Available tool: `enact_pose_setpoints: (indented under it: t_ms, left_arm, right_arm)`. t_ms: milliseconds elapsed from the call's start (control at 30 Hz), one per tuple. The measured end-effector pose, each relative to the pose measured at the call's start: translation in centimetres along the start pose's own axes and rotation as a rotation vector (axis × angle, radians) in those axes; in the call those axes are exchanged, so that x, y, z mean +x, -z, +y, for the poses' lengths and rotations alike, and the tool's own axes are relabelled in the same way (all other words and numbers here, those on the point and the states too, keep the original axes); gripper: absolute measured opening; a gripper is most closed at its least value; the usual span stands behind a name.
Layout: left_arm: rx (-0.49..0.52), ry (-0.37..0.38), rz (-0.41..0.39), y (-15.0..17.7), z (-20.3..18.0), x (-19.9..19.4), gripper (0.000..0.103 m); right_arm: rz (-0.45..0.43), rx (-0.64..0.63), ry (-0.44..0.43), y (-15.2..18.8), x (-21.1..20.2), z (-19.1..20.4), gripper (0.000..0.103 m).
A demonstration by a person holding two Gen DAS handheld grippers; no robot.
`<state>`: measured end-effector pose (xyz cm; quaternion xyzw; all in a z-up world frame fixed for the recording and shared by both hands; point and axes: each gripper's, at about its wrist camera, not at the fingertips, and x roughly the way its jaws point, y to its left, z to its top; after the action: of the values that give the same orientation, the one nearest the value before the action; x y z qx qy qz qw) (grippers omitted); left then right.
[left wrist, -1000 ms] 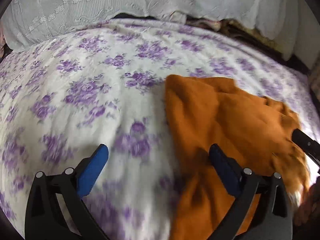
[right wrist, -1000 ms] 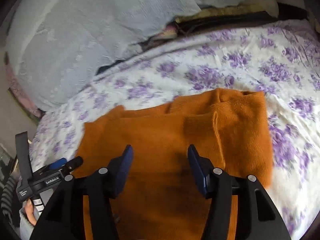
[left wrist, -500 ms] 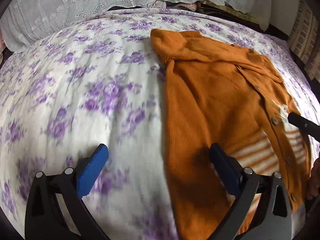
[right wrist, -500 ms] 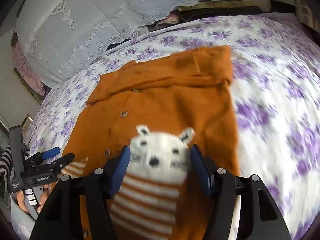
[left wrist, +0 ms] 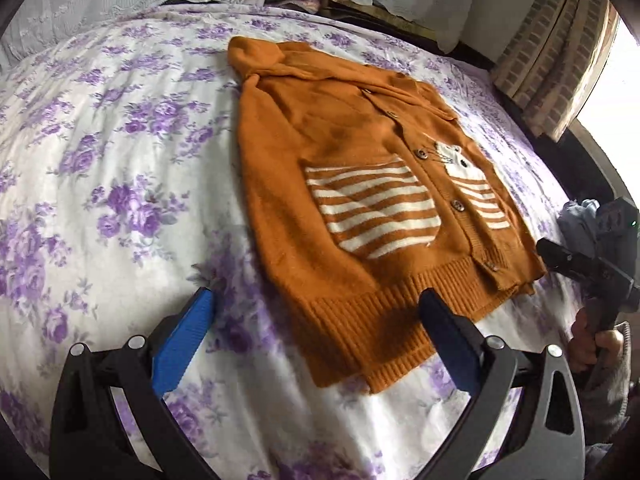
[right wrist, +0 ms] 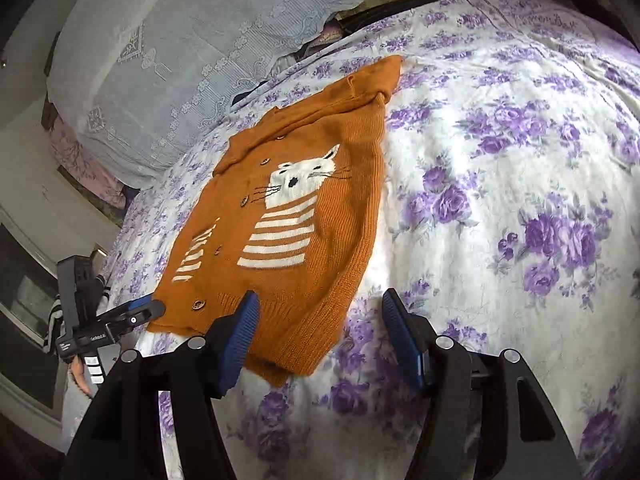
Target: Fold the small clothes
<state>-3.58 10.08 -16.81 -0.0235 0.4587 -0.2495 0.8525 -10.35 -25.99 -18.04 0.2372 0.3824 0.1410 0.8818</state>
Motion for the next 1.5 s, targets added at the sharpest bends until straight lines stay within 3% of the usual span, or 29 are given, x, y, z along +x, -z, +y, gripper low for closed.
enact_pose_setpoints:
  t_ms: [333,433,500,567,700,800,867,933,1000,1100,1200,1233,1333,1500]
  left_arm:
    - [-0.091,0.202,0.008,-2.8,1.6,1.1,0.097]
    - [-0.125,0.251,0.037,-3.2,2.2,1.5,0.088]
    - [-0.114,0.288,0.047,-2.5,1.9,1.1,0.077]
    - [-0.103,0.319,0.057,-1.4,1.5,0.9,0.073]
    - [-0.117,0.334,0.051,-2.1,1.6,1.2,0.065]
    - [-0.17,0.352,0.054,-3.3,2.9,2.5,0.056]
    - [-0.194,0.365,0.054,-3.4,3.2,2.6,0.05]
    - [-0.183,0.382,0.071,-2.4,3.0,2.2,0.03]
    - [-0.161,0.397,0.085,-1.4,2.5,1.9,0.024]
    - [-0.111,0.359,0.083,-1.1,1.5,1.8,0.024]
    - [-0.14,0.373,0.087,-1.6,1.8,2.5,0.024]
    - [-0.147,0.375,0.084,-1.6,1.9,2.5,0.02]
    - [-0.123,0.345,0.055,-1.7,1.6,1.7,0.008]
    - [-0.09,0.314,-0.012,-2.8,1.1,0.0,0.006]
  right_arm:
    - [0.041,0.007,-0.091,-2.1,2.9,0.9,0.061]
    - [0.052,0.016,-0.107,-1.9,2.7,0.8,0.052]
    - [0.073,0.018,-0.133,-1.4,2.4,0.7,0.049]
    - [0.077,0.02,-0.155,-1.0,2.2,0.6,0.048]
    - [0.095,0.037,-0.178,-1.7,3.3,0.6,0.046]
    - [0.102,0.045,-0.187,-2.3,4.0,0.8,0.038]
    - [0.103,0.057,-0.189,-2.1,4.0,0.6,0.023]
    - [0.116,0.069,-0.209,-1.7,3.8,0.4,0.013]
    - [0.123,0.066,-0.213,-1.3,3.6,0.3,0.012]
    - [0.135,0.075,-0.223,-1.3,3.9,0.1,0.011]
    - [0.135,0.069,-0.216,-1.3,4.0,0.4,0.01]
    - [0.124,0.06,-0.21,-1.3,3.7,0.5,0.009]
    - [0.087,0.052,-0.208,-1.5,2.9,0.7,0.007]
    - [0.05,0.027,-0.21,-2.6,1.8,1.5,0.006]
